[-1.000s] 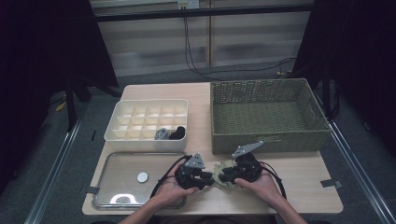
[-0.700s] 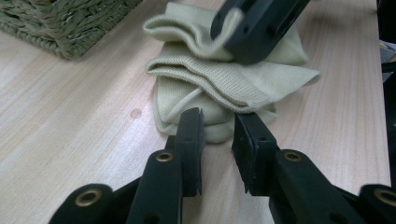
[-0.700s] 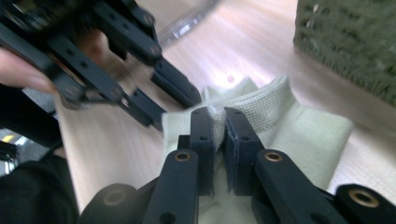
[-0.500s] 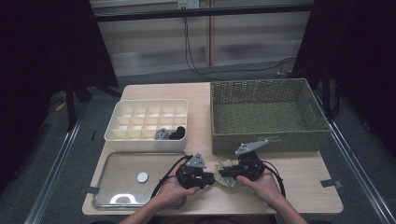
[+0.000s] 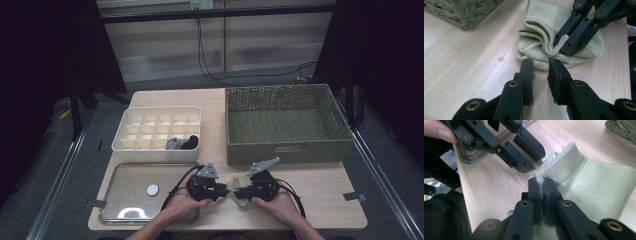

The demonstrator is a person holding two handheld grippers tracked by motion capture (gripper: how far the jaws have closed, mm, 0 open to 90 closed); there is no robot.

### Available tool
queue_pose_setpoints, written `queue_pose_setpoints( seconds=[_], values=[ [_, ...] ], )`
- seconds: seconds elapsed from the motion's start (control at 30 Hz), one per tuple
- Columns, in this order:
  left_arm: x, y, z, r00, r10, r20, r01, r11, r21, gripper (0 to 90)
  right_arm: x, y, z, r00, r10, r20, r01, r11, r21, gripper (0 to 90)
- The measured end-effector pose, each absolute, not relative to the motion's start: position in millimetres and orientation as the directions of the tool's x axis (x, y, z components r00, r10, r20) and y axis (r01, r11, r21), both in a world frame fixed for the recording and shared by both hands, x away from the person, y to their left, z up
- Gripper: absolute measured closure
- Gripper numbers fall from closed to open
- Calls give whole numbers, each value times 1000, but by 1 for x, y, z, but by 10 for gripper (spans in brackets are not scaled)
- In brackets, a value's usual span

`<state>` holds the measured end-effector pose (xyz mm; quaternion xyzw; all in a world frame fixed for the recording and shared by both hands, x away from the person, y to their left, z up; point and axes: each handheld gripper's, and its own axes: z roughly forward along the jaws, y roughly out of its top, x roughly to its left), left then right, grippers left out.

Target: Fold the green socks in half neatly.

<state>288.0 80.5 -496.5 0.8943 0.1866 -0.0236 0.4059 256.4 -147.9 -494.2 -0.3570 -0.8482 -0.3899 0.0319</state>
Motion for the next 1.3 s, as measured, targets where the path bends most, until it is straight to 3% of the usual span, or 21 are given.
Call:
queue_pose_setpoints(
  seconds=[0.1, 0.5, 0.77, 1.03, 1.2, 1.3],
  values=[
    [289, 85, -492, 924, 324, -201, 363, -586, 725, 725, 256, -148, -494, -745, 577, 335, 629, 437, 643, 852],
    [291, 87, -479, 919, 331, -213, 369, -535, 760, 697, 246, -168, -477, -717, 601, 352, 638, 364, 679, 639],
    [296, 78, -469, 921, 330, -209, 361, -515, 777, 698, 239, -193, -473, -682, 638, 357, 653, 313, 689, 766],
    [297, 46, -463, 944, 262, -203, 316, -527, 789, 705, 241, -207, -477, -631, 686, 362, 684, 271, 678, 865],
    [293, 35, -469, 952, 225, -208, 301, -564, 769, 703, 242, -212, -484, -613, 698, 369, 700, 264, 664, 843],
    [291, 38, -480, 951, 226, -210, 305, -595, 743, 696, 243, -213, -486, -607, 702, 372, 705, 260, 660, 786]
  ],
)
